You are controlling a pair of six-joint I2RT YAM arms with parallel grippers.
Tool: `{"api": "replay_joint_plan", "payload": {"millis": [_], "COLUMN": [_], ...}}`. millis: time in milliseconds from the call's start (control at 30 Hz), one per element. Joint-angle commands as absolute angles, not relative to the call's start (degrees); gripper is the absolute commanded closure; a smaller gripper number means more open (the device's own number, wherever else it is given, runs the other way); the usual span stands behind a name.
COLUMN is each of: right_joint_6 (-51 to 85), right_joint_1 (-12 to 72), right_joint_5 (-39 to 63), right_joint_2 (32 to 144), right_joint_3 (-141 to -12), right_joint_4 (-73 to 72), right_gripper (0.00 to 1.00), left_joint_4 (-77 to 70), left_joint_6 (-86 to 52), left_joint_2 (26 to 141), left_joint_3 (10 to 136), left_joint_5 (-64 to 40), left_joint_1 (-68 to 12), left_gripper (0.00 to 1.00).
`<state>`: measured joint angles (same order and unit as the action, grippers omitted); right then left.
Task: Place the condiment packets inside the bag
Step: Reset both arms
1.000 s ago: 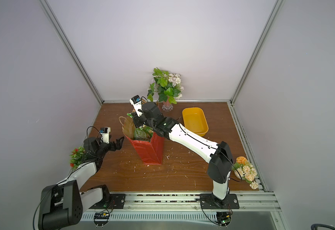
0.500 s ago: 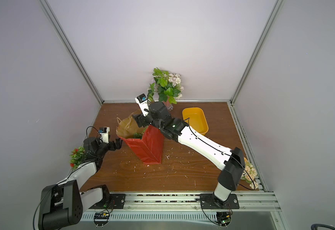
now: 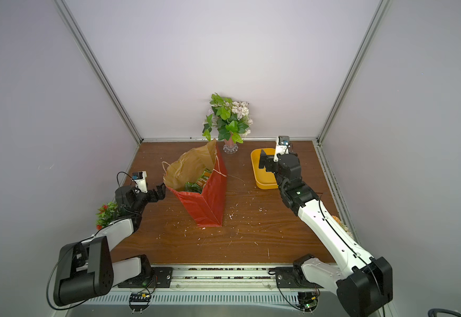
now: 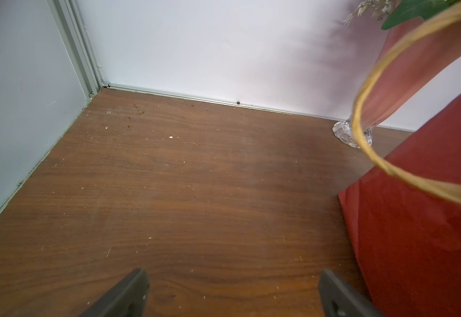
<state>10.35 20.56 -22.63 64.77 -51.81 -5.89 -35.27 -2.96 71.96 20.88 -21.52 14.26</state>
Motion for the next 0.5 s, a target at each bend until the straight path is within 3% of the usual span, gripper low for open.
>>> {"api": "replay_joint_plan", "payload": {"millis": [0, 200, 467], "right_joint_6": [10.55, 2.85, 1.54], "right_joint_1": [17.35, 13.38, 8.76], "right_joint_5": [-32.51, -34.76, -30.74], "right_joint_2": [63.95, 63.48, 75.46], "right_joint_3": [-40.21, -13.83, -4.84], "right_joint_4": [-18.22, -59.54, -78.58], "right_gripper": [0.01, 0.01, 0.01], "left_joint_4": [-48.81, -59.09, -75.18], "left_joint_6": [-5.73, -5.59, -3.00], "left_joint_2": [75.27, 82.26, 84.86], "left_joint_3": [19.12, 17.37, 8.96], "left_joint_5": [-18.55, -12.71, -5.83], "left_joint_1": [13.74, 8.30, 4.12], "left_gripper": [0.00, 0.00, 0.00]}}
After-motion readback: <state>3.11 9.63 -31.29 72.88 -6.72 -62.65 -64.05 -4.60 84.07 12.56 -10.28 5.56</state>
